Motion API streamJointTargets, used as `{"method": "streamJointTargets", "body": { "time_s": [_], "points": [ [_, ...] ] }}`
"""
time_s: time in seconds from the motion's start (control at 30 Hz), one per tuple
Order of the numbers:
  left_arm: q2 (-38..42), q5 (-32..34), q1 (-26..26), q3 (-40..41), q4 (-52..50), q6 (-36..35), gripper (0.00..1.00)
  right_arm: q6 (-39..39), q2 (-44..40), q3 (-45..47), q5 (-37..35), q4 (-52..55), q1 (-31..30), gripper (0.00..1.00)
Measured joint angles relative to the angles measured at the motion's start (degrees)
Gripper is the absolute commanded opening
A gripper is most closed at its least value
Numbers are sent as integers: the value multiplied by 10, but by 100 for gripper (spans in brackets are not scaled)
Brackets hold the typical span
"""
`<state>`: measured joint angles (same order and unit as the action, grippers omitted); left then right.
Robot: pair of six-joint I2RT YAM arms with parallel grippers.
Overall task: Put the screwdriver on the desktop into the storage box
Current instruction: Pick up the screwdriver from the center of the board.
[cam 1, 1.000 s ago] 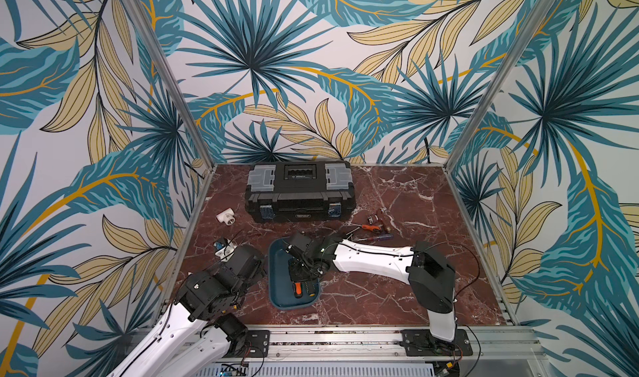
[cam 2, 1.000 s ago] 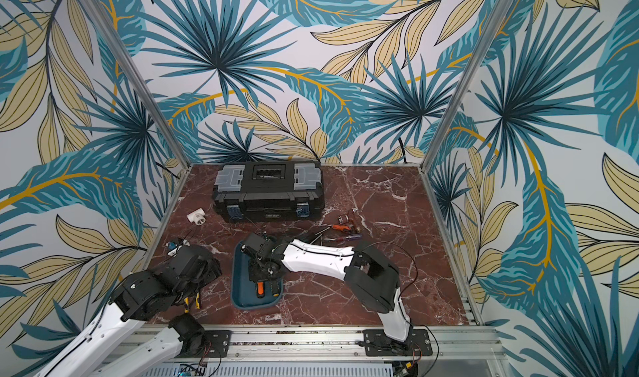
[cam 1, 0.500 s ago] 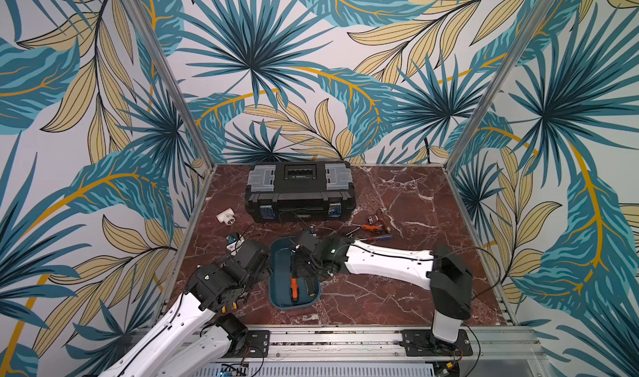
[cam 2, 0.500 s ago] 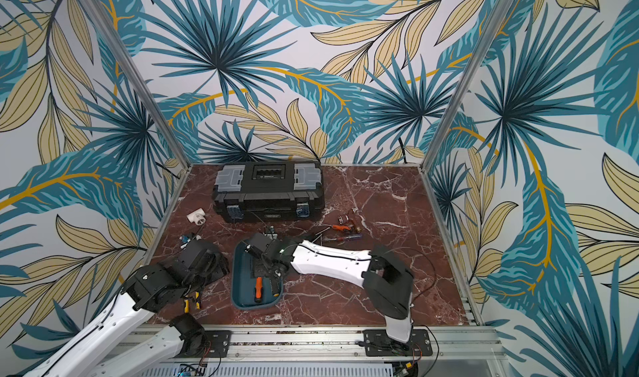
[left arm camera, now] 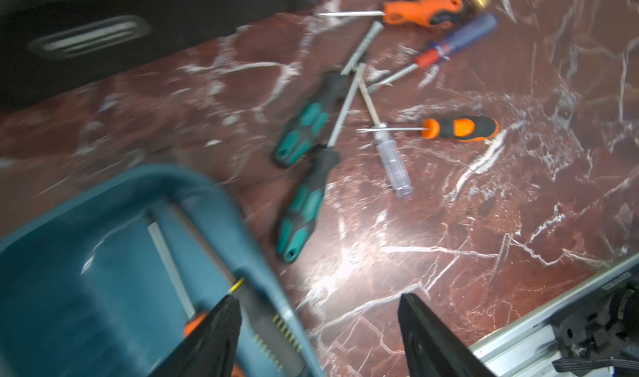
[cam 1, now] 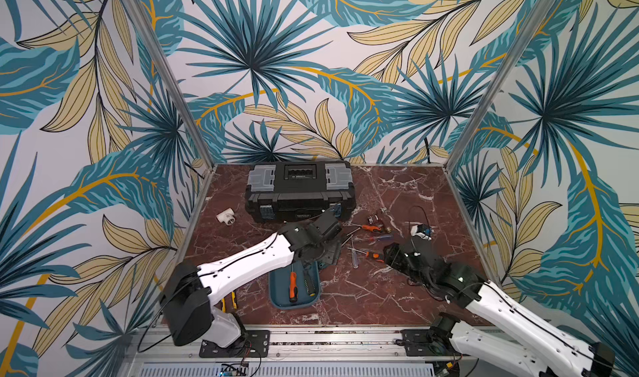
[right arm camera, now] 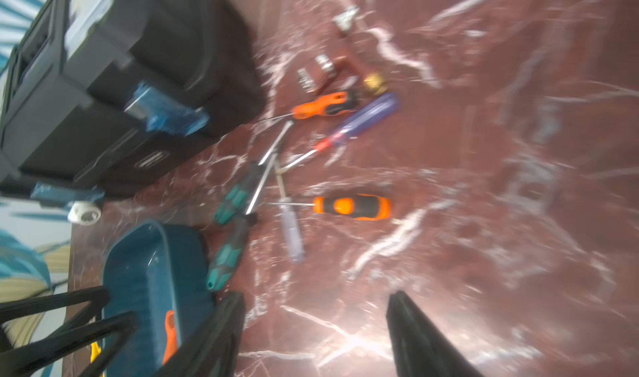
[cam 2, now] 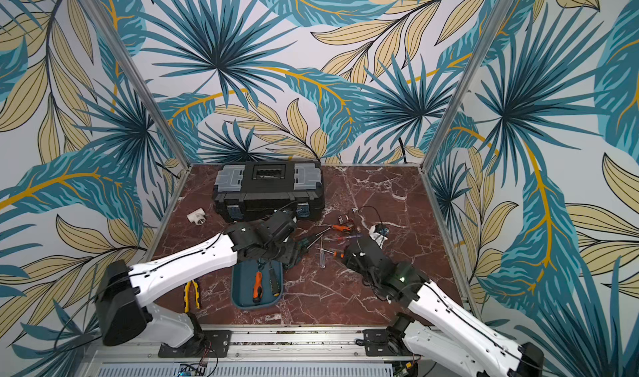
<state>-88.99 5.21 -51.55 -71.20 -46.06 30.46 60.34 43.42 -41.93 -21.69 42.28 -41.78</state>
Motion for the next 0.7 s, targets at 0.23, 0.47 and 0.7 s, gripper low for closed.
{"method": "streamJointTargets", "body": {
  "time_s": [0.23,0.47,0.7],
  "points": [
    [-174,-21,0,-95,-26,-86,78,36,-78,9,-19,83,10,69],
    [-197,-32,10,-95,-39,-97,66,48,-77,9,-21,104,10,69],
    [-218,-48,24,-94,-31,-102,56,48,-74,9,-25,106,10,69]
  ]
}}
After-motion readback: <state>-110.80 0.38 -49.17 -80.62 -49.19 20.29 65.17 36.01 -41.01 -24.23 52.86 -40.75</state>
